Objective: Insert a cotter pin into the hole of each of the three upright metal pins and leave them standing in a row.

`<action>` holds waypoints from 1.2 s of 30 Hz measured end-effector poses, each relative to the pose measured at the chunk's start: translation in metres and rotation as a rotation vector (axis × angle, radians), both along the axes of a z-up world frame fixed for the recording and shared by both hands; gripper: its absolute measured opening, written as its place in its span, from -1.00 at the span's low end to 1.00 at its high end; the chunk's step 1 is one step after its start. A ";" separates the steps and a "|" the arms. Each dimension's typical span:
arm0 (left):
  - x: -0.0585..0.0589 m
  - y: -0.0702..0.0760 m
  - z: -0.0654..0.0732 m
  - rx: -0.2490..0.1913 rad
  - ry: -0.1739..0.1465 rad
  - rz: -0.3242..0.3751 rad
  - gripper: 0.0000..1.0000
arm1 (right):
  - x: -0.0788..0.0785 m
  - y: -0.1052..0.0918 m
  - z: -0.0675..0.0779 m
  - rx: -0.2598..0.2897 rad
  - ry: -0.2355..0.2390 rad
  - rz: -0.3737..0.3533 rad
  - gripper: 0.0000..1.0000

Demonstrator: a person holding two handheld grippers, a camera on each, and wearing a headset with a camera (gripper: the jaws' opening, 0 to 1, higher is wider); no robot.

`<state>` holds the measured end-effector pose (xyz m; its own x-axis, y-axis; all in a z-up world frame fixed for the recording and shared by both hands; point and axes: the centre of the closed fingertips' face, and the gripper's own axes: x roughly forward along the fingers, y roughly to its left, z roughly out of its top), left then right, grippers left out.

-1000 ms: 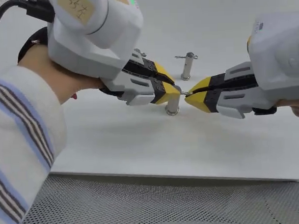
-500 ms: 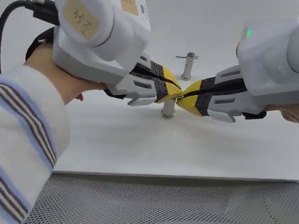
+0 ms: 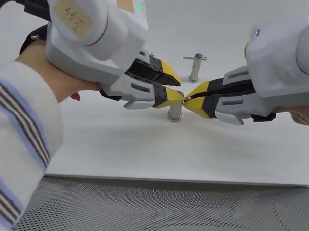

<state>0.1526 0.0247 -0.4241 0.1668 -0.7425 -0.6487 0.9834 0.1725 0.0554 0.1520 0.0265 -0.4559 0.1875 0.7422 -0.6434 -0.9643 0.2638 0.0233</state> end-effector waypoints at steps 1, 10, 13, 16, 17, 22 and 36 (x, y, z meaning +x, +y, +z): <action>0.000 0.000 0.000 0.001 0.002 0.000 -0.67 | 0.000 0.000 0.000 -0.001 -0.001 0.000 -1.00; -0.002 0.001 -0.006 0.014 0.015 -0.008 -0.69 | 0.004 -0.005 0.004 -0.006 -0.053 0.003 -0.85; -0.002 0.000 -0.006 0.010 0.020 -0.005 -0.70 | 0.003 -0.008 0.005 -0.011 -0.054 0.004 -0.87; -0.002 0.000 -0.008 0.018 0.023 -0.011 -0.75 | 0.003 -0.010 0.007 -0.006 -0.054 0.002 -0.92; -0.002 0.000 -0.009 0.021 0.024 -0.014 -0.77 | 0.002 -0.010 0.007 -0.006 -0.054 0.002 -0.93; -0.006 -0.005 -0.010 0.029 0.028 -0.015 -0.80 | 0.001 -0.012 0.009 0.017 -0.027 -0.024 -1.00; -0.011 -0.011 -0.007 0.022 0.031 -0.011 -0.80 | -0.004 -0.004 0.011 0.021 -0.026 -0.021 -1.00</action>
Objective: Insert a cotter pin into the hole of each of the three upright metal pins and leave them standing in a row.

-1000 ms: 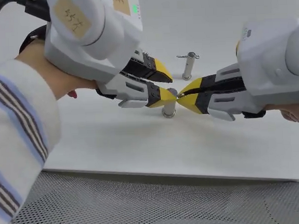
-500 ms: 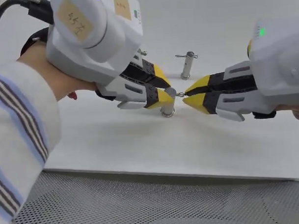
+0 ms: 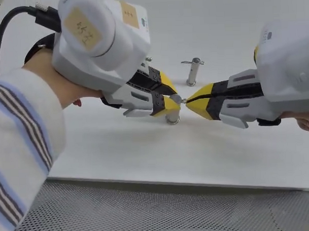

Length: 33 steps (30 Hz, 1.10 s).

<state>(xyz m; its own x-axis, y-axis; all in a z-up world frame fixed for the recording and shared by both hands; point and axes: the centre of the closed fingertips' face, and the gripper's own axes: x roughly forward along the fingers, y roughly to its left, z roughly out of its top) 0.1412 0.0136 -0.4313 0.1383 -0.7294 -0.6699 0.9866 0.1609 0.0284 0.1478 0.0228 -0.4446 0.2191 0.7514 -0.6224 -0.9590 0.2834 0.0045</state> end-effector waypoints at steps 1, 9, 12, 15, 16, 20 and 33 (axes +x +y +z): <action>0.000 0.000 0.000 0.000 0.005 0.006 -0.80 | 0.000 0.001 -0.001 -0.003 -0.004 0.000 -1.00; 0.005 0.006 0.002 -0.025 0.008 0.025 -0.80 | 0.001 0.002 0.005 0.028 0.008 -0.023 -1.00; 0.008 0.009 0.003 -0.055 0.027 0.069 -0.69 | 0.002 0.001 0.005 0.033 0.011 -0.035 -0.94; 0.010 0.014 0.002 -0.072 0.029 0.098 -0.49 | 0.001 0.000 0.003 0.030 0.010 -0.039 -0.86; 0.009 0.015 0.003 -0.080 0.033 0.106 -0.46 | 0.000 -0.001 0.002 0.030 0.010 -0.039 -0.83; 0.007 0.018 0.006 -0.141 0.061 0.148 -0.36 | -0.003 -0.002 -0.004 0.044 0.031 -0.036 -0.74; 0.013 0.027 0.011 -0.255 0.102 0.338 0.73 | -0.009 0.011 -0.017 0.126 0.101 -0.039 -0.27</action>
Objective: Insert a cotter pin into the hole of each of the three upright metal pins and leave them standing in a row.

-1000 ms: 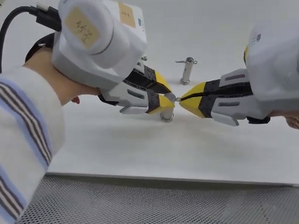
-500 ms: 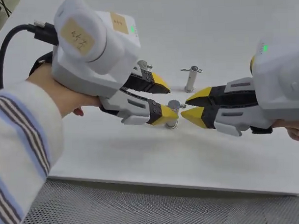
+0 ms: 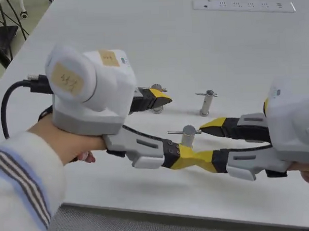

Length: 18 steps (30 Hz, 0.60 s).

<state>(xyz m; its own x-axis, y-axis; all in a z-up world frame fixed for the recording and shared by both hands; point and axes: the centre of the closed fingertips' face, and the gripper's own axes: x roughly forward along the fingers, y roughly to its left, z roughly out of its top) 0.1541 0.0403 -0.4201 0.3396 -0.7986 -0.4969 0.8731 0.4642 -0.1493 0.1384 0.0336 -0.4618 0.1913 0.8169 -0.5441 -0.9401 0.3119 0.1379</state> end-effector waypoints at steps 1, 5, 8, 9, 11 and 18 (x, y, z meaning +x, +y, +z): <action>-0.001 0.001 0.000 -0.003 -0.005 -0.001 0.85 | -0.001 0.003 -0.001 0.012 0.020 0.002 -0.24; -0.002 0.007 0.001 -0.028 0.010 0.038 0.92 | 0.001 0.008 -0.007 0.026 0.047 -0.002 -0.21; -0.003 0.012 0.002 -0.060 0.034 0.082 0.97 | 0.002 0.011 -0.011 0.032 0.058 0.003 -0.18; -0.003 0.015 0.002 -0.064 0.032 0.092 0.97 | 0.002 0.012 -0.012 0.033 0.063 0.003 -0.18; -0.003 0.023 -0.001 -0.046 0.040 0.135 0.97 | 0.002 0.015 -0.015 0.034 0.064 0.014 -0.18; -0.009 0.036 -0.008 -0.033 0.075 0.186 0.97 | 0.003 0.024 -0.022 0.028 0.065 0.042 -0.17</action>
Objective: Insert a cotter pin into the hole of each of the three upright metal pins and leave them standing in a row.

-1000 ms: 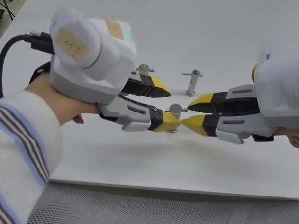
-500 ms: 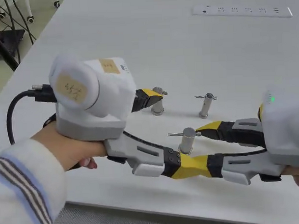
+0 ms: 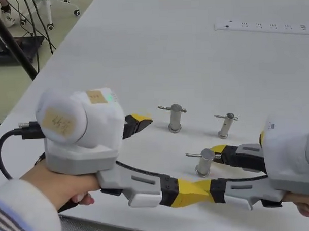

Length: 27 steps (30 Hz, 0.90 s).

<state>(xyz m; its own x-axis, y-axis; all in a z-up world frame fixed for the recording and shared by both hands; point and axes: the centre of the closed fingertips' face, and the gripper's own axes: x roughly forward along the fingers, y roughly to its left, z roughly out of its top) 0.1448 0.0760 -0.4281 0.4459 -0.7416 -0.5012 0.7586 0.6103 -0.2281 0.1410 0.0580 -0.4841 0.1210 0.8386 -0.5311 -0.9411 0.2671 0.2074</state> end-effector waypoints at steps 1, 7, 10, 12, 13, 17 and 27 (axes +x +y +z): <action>-0.001 0.000 0.000 0.000 0.004 0.002 0.97 | 0.001 0.001 0.000 0.002 -0.005 0.001 -0.18; -0.007 0.004 -0.001 0.009 -0.010 0.008 0.97 | 0.005 0.006 -0.002 -0.012 -0.016 0.000 -0.34; -0.006 0.006 0.000 -0.003 -0.008 0.027 0.97 | 0.006 0.007 0.000 -0.005 -0.030 -0.003 -0.51; -0.006 0.007 0.001 -0.011 -0.009 0.037 0.97 | 0.008 0.008 0.001 0.002 -0.039 -0.006 -0.60; -0.006 0.007 0.001 -0.013 -0.010 0.041 0.97 | 0.008 0.008 0.002 0.003 -0.036 -0.009 -0.61; -0.006 0.010 0.000 -0.011 -0.009 0.048 0.97 | 0.010 0.009 0.003 0.005 -0.050 -0.011 -0.65; -0.005 0.012 0.003 -0.013 -0.007 0.050 0.91 | 0.012 0.008 0.004 0.003 -0.075 -0.003 -0.74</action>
